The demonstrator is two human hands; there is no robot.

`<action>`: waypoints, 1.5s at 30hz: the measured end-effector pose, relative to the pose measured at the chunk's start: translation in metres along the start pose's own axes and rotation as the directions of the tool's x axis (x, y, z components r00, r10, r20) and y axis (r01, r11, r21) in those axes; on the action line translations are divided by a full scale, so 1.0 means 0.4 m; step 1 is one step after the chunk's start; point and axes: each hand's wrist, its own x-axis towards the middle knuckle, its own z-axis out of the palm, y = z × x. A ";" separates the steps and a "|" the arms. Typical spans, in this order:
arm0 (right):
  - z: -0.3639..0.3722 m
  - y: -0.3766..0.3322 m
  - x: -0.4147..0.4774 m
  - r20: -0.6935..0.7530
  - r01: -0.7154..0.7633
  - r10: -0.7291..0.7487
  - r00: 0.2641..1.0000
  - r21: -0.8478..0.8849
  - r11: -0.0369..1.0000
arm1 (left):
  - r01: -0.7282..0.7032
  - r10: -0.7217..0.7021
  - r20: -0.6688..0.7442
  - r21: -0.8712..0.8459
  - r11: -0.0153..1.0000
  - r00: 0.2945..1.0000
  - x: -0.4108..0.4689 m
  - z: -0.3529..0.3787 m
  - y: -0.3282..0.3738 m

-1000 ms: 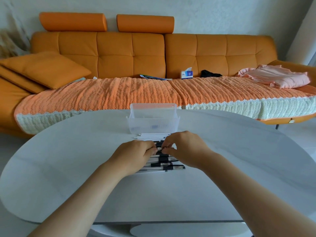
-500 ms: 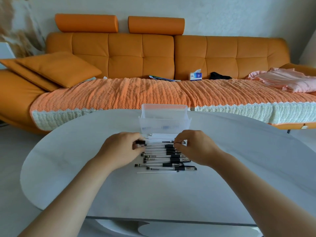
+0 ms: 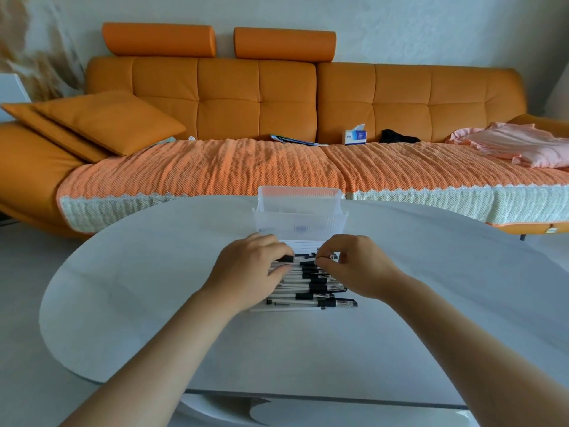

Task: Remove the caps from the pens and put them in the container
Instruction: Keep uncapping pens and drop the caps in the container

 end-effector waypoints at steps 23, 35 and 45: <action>-0.044 0.124 -0.022 -0.009 -0.325 0.329 0.944 -0.189 0.927 | -0.023 0.061 0.338 -0.114 0.993 0.939 -0.017 0.053 0.084; -0.052 0.096 0.031 0.018 -0.235 0.242 0.970 -0.190 0.953 | 0.054 -0.005 0.358 -0.128 0.990 0.934 -0.001 0.053 0.069; 0.005 0.041 0.149 0.056 -0.053 0.101 0.993 -0.550 0.833 | 0.203 -0.196 0.196 -0.016 0.979 0.961 0.065 0.038 -0.042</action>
